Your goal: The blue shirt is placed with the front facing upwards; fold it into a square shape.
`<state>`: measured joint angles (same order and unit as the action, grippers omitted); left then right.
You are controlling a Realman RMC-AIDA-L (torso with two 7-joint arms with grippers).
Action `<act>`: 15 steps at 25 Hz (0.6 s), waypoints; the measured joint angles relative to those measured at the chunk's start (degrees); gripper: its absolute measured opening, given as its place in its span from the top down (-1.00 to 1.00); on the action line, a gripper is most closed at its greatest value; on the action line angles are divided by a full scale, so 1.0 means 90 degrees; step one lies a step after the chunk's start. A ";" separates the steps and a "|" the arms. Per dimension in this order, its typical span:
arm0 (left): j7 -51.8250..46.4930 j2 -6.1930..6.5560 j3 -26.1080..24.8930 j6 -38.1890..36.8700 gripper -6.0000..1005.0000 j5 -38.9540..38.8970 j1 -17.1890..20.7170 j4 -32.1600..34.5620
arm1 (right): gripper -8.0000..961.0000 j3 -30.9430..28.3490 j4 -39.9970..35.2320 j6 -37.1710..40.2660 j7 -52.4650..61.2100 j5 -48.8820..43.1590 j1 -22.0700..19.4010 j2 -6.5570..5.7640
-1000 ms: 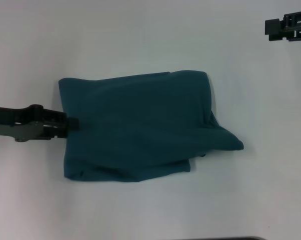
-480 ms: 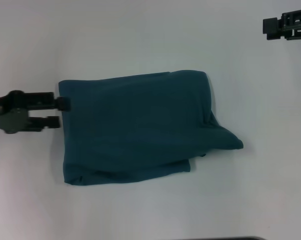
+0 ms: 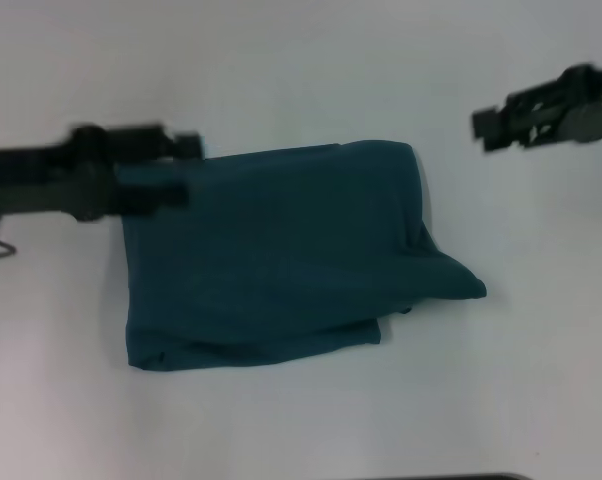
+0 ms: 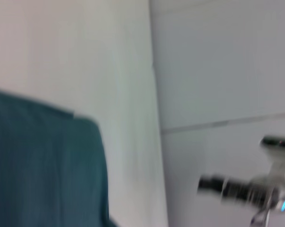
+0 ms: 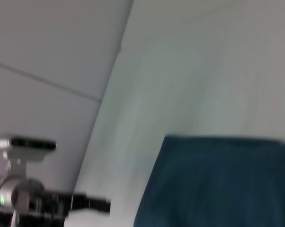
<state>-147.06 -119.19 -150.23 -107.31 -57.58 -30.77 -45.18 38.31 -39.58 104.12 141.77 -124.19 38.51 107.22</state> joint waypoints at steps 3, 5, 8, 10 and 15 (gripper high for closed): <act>0.0003 0.0157 -0.0522 0.0022 -0.59 -0.0061 0.0085 0.0008 | 0.05 0.0494 0.0345 -0.0032 0.0012 -0.0051 0.0216 0.0052; 0.0004 0.0282 -0.0846 0.0036 -0.59 -0.0065 0.0185 0.0018 | 0.05 0.0688 0.0575 -0.0080 0.0022 -0.0217 0.0393 0.0114; 0.0029 0.0392 -0.1191 0.0039 -0.59 -0.0085 0.0346 0.0021 | 0.05 0.0760 0.0910 -0.0243 0.0107 -0.0580 0.0624 0.0254; 0.0067 0.0430 -0.1328 0.0038 -0.59 -0.0122 0.0456 0.0020 | 0.05 0.0790 0.1060 -0.0339 0.0183 -0.0756 0.0731 0.0334; 0.0167 0.0444 -0.1395 0.0036 -0.59 -0.0232 0.0587 0.0020 | 0.05 0.0813 0.1172 -0.0555 0.0373 -0.0897 0.0863 0.0595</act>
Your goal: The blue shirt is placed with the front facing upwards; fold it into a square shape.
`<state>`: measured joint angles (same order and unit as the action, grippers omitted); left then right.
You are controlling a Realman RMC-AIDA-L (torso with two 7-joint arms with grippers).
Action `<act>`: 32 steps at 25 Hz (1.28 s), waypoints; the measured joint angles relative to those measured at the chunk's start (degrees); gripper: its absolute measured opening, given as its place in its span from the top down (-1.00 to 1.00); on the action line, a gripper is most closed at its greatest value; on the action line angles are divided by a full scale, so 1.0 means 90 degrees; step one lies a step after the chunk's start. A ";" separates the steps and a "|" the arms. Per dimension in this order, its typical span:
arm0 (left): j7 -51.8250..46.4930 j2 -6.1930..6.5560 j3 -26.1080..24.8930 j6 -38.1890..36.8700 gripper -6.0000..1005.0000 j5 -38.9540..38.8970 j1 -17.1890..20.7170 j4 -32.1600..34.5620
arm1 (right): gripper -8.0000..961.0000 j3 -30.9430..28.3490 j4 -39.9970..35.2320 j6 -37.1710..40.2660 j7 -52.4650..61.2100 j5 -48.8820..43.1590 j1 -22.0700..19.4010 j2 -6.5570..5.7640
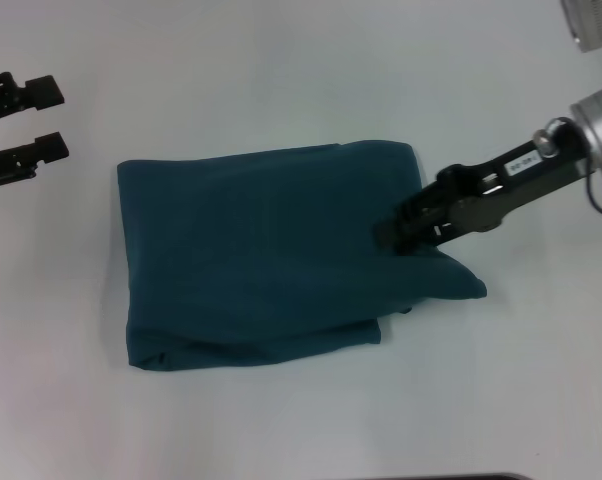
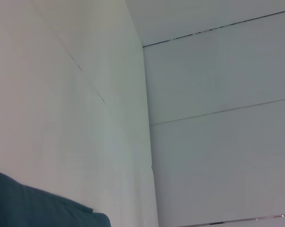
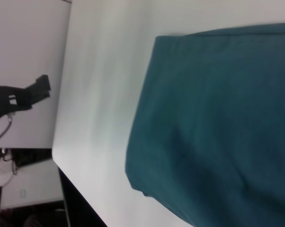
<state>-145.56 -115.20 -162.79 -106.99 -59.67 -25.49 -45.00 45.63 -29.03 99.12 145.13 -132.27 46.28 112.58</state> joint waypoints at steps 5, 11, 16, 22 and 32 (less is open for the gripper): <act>0.0081 -0.0040 0.0016 0.0009 -0.59 -0.0002 -0.0019 0.0000 | 0.05 0.0090 0.0022 -0.0271 0.0141 -0.0082 0.0040 0.0339; 0.0092 -0.0051 0.0080 0.0148 -0.59 -0.0002 -0.0051 0.0008 | 0.06 0.0380 0.0235 -0.0484 0.0247 -0.0560 0.0020 0.0497; 0.0124 -0.0060 0.0144 0.0245 -0.59 -0.0002 -0.0063 0.0020 | 0.07 0.0390 0.0338 -0.0594 0.0295 -0.0700 -0.0037 0.0466; 0.0148 -0.0062 0.0142 0.0255 -0.59 -0.0001 -0.0057 0.0020 | 0.09 0.0143 -0.0215 0.0074 0.0298 -0.0410 -0.0083 0.0356; 0.0158 -0.0061 0.0134 0.0264 -0.59 0.0000 0.0004 0.0019 | 0.11 0.0156 -0.0419 0.0231 0.0510 -0.0855 -0.0393 0.0047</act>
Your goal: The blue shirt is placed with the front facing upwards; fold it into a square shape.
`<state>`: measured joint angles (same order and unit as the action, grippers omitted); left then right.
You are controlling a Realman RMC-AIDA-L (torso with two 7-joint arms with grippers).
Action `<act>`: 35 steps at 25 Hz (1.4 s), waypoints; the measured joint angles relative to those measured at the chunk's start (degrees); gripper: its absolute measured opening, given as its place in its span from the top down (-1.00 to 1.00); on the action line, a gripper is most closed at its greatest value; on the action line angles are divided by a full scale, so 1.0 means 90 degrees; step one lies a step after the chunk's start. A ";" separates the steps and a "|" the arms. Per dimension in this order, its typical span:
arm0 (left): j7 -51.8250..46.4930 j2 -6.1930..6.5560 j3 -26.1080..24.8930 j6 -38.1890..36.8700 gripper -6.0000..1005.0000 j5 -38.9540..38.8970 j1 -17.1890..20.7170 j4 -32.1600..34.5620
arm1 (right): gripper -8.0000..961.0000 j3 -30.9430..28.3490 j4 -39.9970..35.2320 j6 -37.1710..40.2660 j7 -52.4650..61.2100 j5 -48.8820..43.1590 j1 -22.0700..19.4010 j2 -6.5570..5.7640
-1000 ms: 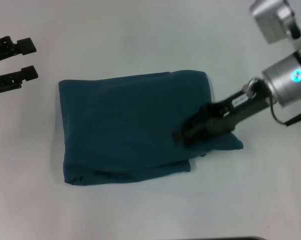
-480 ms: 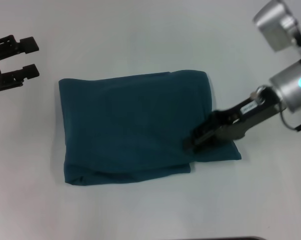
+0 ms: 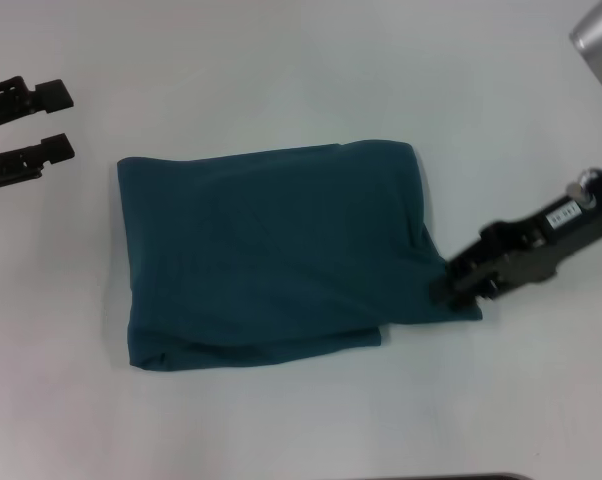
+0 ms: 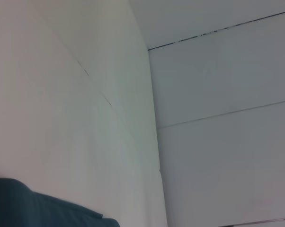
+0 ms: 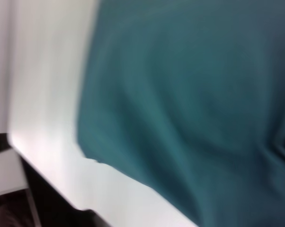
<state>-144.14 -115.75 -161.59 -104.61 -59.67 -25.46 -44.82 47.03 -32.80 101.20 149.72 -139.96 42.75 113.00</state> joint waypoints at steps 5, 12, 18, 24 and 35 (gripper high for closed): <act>0.0016 0.0000 0.0005 0.0033 -0.59 0.0000 -0.0024 0.0000 | 0.12 0.0034 -0.0015 -0.0086 0.0051 -0.0313 -0.0047 0.0043; 0.0020 0.0007 -0.0059 0.0019 -0.59 -0.0001 0.0022 0.0000 | 0.14 -0.0158 -0.0410 0.0216 0.0049 -0.0289 -0.0022 0.0003; 0.0020 0.0016 -0.0057 0.0006 -0.59 -0.0139 0.0016 0.0000 | 0.16 -0.0502 -0.1026 -0.0129 0.0039 0.0176 0.0053 -0.0006; 0.0010 0.0005 -0.0060 -0.0001 -0.59 -0.0167 -0.0015 0.0000 | 0.17 0.0124 -0.0789 -0.0969 0.0051 -0.0089 0.0317 0.0272; 0.0019 -0.0001 -0.0076 0.0029 -0.59 -0.0177 0.0028 0.0000 | 0.20 0.0462 -0.0578 -0.1285 0.0245 -0.0266 0.0530 0.0386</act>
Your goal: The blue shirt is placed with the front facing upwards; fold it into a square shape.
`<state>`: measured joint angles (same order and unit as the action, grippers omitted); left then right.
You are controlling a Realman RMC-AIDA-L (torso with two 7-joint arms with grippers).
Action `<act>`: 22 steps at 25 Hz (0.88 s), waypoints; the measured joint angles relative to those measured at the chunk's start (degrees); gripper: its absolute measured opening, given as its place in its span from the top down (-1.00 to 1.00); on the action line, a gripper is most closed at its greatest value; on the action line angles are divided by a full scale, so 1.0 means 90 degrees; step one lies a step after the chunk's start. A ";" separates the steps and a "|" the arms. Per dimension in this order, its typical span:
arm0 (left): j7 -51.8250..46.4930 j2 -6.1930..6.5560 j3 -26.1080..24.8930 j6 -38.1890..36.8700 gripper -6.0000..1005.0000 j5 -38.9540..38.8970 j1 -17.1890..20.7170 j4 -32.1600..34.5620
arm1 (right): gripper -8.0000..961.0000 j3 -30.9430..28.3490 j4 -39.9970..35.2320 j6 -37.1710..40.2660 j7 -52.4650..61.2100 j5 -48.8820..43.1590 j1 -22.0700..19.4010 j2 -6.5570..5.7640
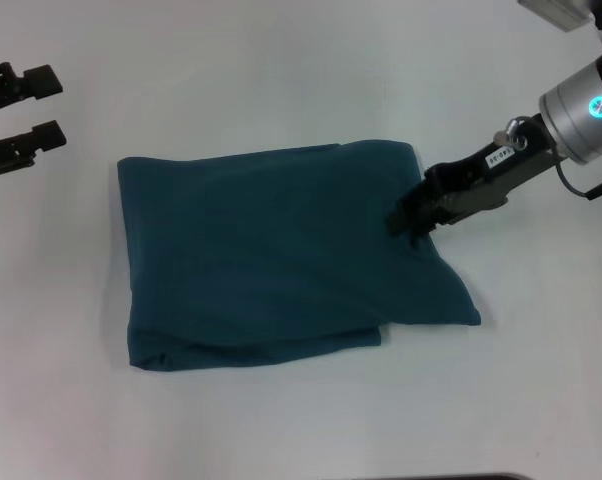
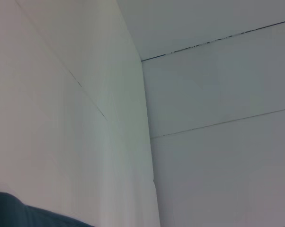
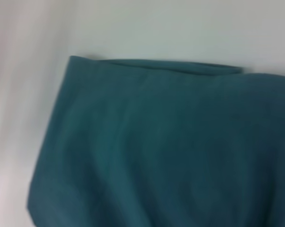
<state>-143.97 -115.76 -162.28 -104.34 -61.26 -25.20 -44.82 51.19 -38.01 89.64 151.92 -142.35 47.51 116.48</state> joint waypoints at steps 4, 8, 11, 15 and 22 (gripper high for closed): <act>0.0001 0.0000 0.0003 -0.0002 -0.59 0.0000 0.0005 0.0000 | 0.21 0.0037 -0.0054 -0.0072 0.0137 -0.0248 -0.0016 -0.0027; 0.0001 -0.0007 0.0004 -0.0005 -0.59 0.0000 0.0001 0.0000 | 0.22 -0.0009 -0.0059 -0.0079 0.0172 -0.0262 -0.0064 -0.0121; 0.0001 -0.0015 0.0004 -0.0002 -0.59 0.0000 0.0000 0.0000 | 0.23 -0.0010 -0.0024 -0.0209 0.0203 -0.0266 -0.0088 -0.0145; 0.0001 -0.0031 0.0009 0.0001 -0.59 0.0000 -0.0012 0.0000 | 0.24 0.0029 0.0138 -0.0496 0.0208 -0.0268 -0.0098 -0.0090; 0.0001 -0.0049 0.0041 0.0031 -0.59 0.0000 -0.0022 0.0000 | 0.25 0.0033 0.0267 -0.0878 0.0209 -0.0263 -0.0084 0.0003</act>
<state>-143.96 -116.20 -161.90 -104.06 -61.26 -25.40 -44.82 51.49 -35.61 81.74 153.81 -144.72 46.76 116.50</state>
